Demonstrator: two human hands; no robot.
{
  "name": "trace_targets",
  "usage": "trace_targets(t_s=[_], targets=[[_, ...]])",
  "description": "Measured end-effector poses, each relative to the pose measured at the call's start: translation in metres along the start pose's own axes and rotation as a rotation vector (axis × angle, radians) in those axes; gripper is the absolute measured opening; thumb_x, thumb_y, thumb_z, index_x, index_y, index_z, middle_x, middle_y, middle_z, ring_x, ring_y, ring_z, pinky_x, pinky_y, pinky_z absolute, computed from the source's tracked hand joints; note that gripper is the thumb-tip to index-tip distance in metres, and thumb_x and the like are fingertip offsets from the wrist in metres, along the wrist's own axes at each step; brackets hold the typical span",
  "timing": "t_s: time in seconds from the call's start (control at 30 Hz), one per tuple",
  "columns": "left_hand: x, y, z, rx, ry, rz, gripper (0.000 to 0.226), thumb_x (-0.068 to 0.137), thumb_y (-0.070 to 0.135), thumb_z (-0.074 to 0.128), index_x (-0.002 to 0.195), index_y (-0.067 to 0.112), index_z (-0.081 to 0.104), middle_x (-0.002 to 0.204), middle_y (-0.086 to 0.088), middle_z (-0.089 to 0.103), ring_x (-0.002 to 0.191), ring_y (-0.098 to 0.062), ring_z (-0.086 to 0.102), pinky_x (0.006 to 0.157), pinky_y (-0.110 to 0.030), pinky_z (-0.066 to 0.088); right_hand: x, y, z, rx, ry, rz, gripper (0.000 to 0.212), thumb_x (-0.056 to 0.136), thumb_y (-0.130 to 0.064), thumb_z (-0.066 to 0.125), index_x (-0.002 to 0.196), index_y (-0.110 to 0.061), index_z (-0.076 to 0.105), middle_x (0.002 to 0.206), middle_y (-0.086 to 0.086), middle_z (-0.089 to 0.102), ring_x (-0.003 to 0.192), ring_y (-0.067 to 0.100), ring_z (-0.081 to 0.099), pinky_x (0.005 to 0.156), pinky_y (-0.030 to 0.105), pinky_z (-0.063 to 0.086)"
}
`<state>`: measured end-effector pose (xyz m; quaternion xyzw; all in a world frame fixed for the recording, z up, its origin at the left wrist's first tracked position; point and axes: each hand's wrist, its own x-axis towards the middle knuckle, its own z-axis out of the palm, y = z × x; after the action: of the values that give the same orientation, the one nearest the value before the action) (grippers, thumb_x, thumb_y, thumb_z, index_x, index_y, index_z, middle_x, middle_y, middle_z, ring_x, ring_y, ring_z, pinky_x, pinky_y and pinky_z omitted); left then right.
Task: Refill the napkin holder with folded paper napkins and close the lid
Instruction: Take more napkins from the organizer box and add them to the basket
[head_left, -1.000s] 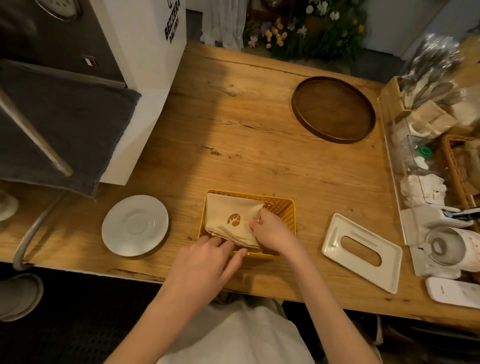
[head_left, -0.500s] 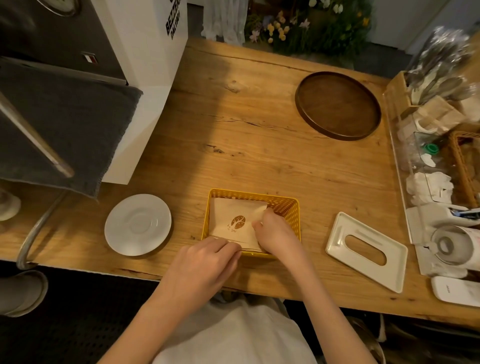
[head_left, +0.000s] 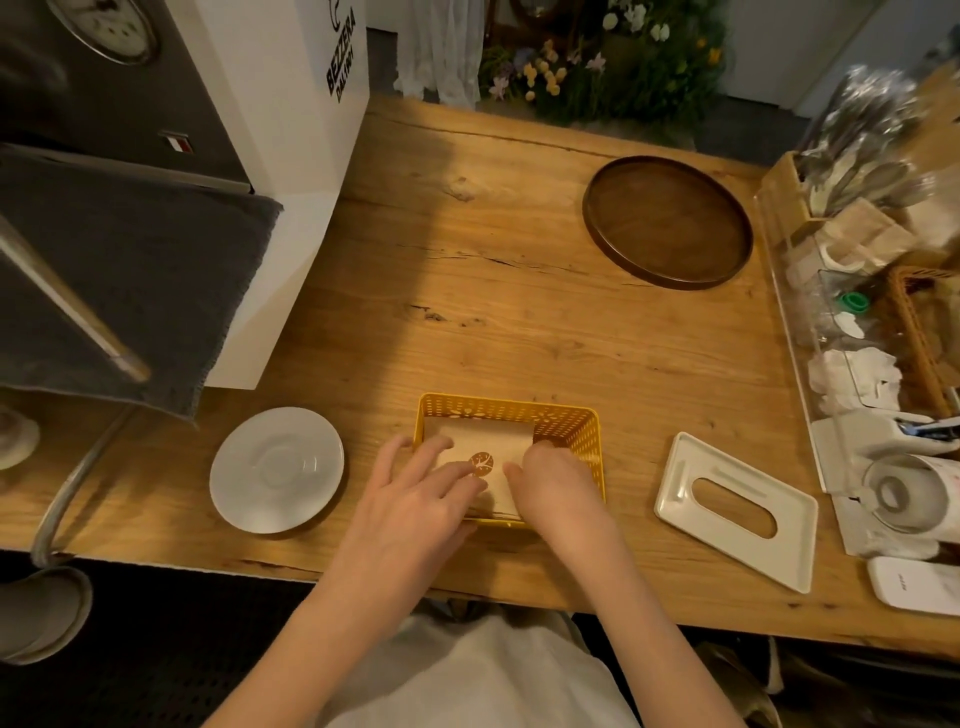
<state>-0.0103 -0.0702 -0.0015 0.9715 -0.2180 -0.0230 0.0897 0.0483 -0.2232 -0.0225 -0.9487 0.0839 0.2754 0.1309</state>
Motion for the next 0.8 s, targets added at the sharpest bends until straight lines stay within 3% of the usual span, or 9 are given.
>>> trace_targets(t_s=[0.1, 0.2, 0.3, 0.37, 0.5, 0.67, 0.8], targets=[[0.006, -0.008, 0.007, 0.004, -0.141, 0.033, 0.049, 0.06, 0.03, 0.086, 0.105, 0.027, 0.068, 0.105, 0.006, 0.073, 0.112, -0.021, 0.062, 0.103, -0.053, 0.038, -0.006, -0.001, -0.001, -0.031, 0.051, 0.001, 0.039, 0.101, -0.035, 0.043, 0.124, -0.005, 0.049, 0.117, 0.012, 0.064, 0.105, 0.029, 0.062, 0.077, 0.033, 0.049], [0.008, -0.01, 0.012, -0.011, -0.212, 0.029, 0.05, 0.064, 0.026, 0.084, 0.109, 0.029, 0.065, 0.1, 0.007, 0.072, 0.104, -0.019, 0.063, 0.089, -0.045, 0.05, -0.015, -0.002, -0.01, -0.073, 0.15, -0.073, 0.036, 0.102, -0.032, 0.042, 0.127, -0.008, 0.046, 0.115, 0.012, 0.065, 0.104, 0.029, 0.062, 0.076, 0.034, 0.048], [0.009, -0.007, 0.015, -0.019, -0.2, 0.009, 0.053, 0.063, 0.022, 0.084, 0.112, 0.027, 0.065, 0.099, 0.006, 0.072, 0.098, -0.018, 0.063, 0.078, -0.038, 0.054, -0.018, -0.002, -0.015, -0.029, 0.239, -0.251, 0.023, 0.102, -0.029, 0.043, 0.116, -0.014, 0.053, 0.105, 0.006, 0.066, 0.096, 0.024, 0.062, 0.072, 0.031, 0.045], [0.01, -0.004, 0.013, -0.031, -0.201, -0.019, 0.053, 0.064, 0.019, 0.082, 0.114, 0.024, 0.063, 0.102, 0.003, 0.071, 0.098, -0.02, 0.062, 0.073, -0.036, 0.054, -0.012, -0.005, -0.014, 0.033, 0.187, -0.399, 0.019, 0.101, -0.026, 0.044, 0.112, -0.018, 0.058, 0.105, 0.001, 0.065, 0.097, 0.018, 0.061, 0.077, 0.03, 0.049], [0.013, 0.004, 0.009, -0.033, -0.204, -0.076, 0.042, 0.084, 0.019, 0.065, 0.125, 0.019, 0.057, 0.122, -0.002, 0.063, 0.116, -0.023, 0.05, 0.084, -0.036, 0.048, 0.0, -0.014, -0.005, 0.187, 0.002, -0.567, 0.028, 0.099, -0.017, 0.048, 0.122, -0.024, 0.063, 0.12, -0.004, 0.066, 0.11, 0.01, 0.06, 0.094, 0.023, 0.049], [0.015, 0.007, 0.008, 0.022, -0.221, -0.117, 0.041, 0.09, 0.019, 0.057, 0.131, 0.016, 0.05, 0.131, -0.004, 0.054, 0.122, -0.023, 0.041, 0.089, -0.036, 0.044, 0.004, -0.017, 0.001, 0.233, -0.028, -0.557, 0.033, 0.1, -0.015, 0.045, 0.128, -0.022, 0.06, 0.127, -0.004, 0.063, 0.117, 0.01, 0.057, 0.099, 0.021, 0.043], [0.016, 0.009, 0.007, 0.036, -0.243, -0.147, 0.045, 0.091, 0.019, 0.055, 0.135, 0.018, 0.044, 0.133, -0.005, 0.048, 0.122, -0.023, 0.037, 0.087, -0.036, 0.044, 0.007, -0.018, 0.001, 0.261, -0.013, -0.524, 0.034, 0.101, -0.015, 0.045, 0.133, -0.022, 0.055, 0.131, -0.002, 0.06, 0.122, 0.012, 0.054, 0.104, 0.027, 0.042]])
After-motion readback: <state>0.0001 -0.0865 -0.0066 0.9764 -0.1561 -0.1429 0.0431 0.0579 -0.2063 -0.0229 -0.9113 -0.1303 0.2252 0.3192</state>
